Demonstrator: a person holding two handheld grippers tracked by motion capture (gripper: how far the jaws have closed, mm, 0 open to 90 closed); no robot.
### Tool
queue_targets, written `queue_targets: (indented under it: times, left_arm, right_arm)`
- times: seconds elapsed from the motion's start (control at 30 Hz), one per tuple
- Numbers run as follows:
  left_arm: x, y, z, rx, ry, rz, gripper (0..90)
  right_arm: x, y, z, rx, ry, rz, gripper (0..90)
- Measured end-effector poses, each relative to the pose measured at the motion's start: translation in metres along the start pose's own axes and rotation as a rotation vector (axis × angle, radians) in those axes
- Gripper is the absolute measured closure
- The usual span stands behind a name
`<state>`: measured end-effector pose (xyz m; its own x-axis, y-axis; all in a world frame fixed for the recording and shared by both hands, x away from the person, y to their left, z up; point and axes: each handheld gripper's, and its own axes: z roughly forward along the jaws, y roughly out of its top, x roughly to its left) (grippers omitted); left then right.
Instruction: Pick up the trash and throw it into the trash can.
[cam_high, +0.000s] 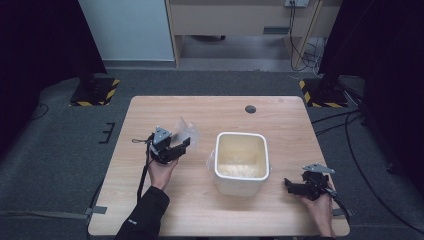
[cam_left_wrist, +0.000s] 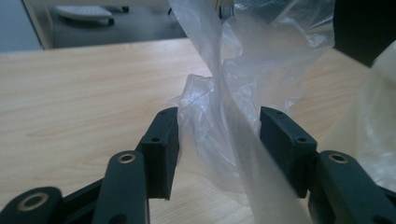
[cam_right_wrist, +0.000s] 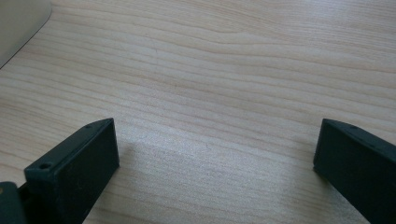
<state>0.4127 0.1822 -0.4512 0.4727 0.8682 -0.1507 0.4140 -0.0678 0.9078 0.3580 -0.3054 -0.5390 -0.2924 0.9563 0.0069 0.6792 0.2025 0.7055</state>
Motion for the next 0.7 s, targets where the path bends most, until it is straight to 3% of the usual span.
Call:
queue_targets:
  times: [0.2,0.37,0.7]
  left_arm:
    - [-0.009,0.019,-0.023,-0.083,-0.029,0.009,47.9]
    - [-0.022,0.033,-0.039,-0.139,-0.064,0.042,47.8]
    - [-0.05,0.053,-0.052,-0.223,-0.129,0.078,47.8]
  right_arm:
    - [0.0,0.0,0.0,0.0,0.0,-0.001,0.2]
    - [0.0,0.0,0.0,0.0,-0.001,0.001,0.2]
    - [0.0,0.0,0.0,0.0,-0.002,0.001,0.3]
